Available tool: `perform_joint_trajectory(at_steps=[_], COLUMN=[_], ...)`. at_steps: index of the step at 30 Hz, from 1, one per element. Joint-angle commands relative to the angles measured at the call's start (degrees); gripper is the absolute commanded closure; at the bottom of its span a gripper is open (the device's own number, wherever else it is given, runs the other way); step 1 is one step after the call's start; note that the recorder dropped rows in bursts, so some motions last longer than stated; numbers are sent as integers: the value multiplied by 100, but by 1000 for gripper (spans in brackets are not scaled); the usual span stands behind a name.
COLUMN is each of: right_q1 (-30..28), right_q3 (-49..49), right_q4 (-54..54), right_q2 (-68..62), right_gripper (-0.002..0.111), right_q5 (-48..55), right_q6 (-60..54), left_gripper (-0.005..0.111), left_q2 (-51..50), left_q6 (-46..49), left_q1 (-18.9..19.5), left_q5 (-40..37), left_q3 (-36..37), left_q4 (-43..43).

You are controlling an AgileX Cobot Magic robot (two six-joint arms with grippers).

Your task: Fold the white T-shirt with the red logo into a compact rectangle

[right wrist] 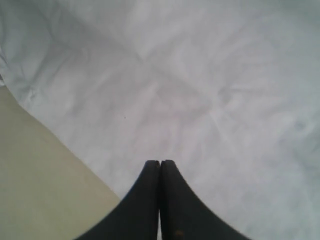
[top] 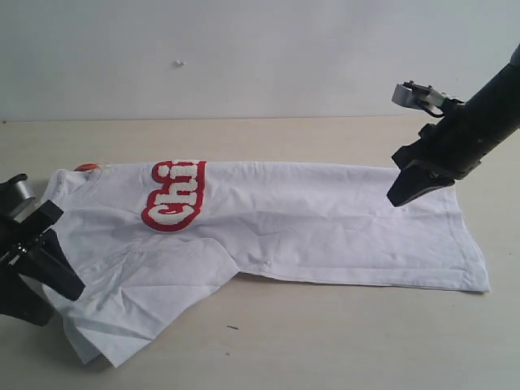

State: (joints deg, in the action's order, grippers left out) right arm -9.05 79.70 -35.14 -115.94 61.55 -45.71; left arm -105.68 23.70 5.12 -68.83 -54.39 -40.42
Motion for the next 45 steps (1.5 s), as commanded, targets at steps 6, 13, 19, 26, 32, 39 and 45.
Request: perform_joint_trajectory(at_steps=[6,13,19,26,32,39,45], right_q1=[73,73,73,73,73,73,73], right_q3=[19,19,19,19,19,19,19], right_q4=[-86,-86,-86,-86,-134,-233,-233], right_q2=[13,13,13,13,13,13,13], right_gripper=[108,108,108,108,108,108,108], right_q5=[-64,-142,-142,-154,-153,-167,-167], right_q6=[-115,-94,-94,-94,-94,-94,-94], left_gripper=[38,38,38,38,38,38,38], left_q2=[241,549,782,1198,1540,1565,1565], left_q6=[-28,1450,2822,3561,4331,5471,5525], left_q1=[24,24,24,24,24,10,10], left_q5=[517,1457,2331,2746,3244,3322,3312], left_q3=[819,1774,2591,2958,3275,3782,3749], left_q4=[80,-1950,-3284,-4020,-4963,-5953,-5953])
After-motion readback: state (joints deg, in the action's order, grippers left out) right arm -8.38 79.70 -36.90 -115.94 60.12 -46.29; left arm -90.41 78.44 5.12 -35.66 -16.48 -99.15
